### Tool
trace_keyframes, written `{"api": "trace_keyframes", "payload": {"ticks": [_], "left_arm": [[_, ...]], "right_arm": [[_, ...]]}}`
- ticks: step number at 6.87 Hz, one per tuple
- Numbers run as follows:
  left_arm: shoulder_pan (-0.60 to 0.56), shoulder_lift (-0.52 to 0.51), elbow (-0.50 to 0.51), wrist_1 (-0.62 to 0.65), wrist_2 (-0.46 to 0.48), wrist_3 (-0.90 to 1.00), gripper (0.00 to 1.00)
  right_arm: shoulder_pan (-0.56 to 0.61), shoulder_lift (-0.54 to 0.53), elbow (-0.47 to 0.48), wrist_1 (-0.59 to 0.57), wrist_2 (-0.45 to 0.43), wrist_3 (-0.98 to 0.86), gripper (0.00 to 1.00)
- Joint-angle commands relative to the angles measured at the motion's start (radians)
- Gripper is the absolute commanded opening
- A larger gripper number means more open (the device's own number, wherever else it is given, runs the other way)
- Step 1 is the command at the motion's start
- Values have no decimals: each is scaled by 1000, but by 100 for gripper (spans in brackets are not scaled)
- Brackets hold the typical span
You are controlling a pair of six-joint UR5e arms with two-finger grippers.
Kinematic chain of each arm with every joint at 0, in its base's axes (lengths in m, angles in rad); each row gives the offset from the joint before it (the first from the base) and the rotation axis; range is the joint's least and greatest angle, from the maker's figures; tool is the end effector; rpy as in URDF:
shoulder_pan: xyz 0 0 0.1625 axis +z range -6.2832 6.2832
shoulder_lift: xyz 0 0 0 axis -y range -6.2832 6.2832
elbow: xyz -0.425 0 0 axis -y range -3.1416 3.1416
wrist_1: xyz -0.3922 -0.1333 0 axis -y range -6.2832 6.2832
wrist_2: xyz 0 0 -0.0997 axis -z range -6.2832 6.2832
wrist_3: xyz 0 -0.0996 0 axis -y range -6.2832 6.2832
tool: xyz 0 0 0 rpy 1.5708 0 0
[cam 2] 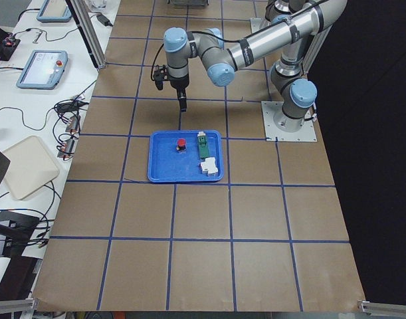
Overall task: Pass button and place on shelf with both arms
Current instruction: 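Lower the left gripper into the blue tray over the red push-button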
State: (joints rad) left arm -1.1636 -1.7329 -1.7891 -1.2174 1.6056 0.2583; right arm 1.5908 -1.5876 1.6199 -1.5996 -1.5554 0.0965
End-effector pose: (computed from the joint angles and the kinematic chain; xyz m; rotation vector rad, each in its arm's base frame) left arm 0.0906 -0.5378 0.3341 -0.2311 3.1084 0.0575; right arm 0.1445 -0.4814 0.4748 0.1196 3.1241 0.0069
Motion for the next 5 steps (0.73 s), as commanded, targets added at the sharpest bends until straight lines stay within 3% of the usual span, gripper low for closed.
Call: {"api": "trace_keyframes", "payload": {"ticks": [1, 5], "left_arm": [[117, -91, -10, 108, -1, 253, 100], [125, -201, -65, 252, -6, 256, 99]], "right_arm": [[0, 0, 0, -2, 0, 0, 100], [1, 0, 0, 0, 2, 0, 100]]}}
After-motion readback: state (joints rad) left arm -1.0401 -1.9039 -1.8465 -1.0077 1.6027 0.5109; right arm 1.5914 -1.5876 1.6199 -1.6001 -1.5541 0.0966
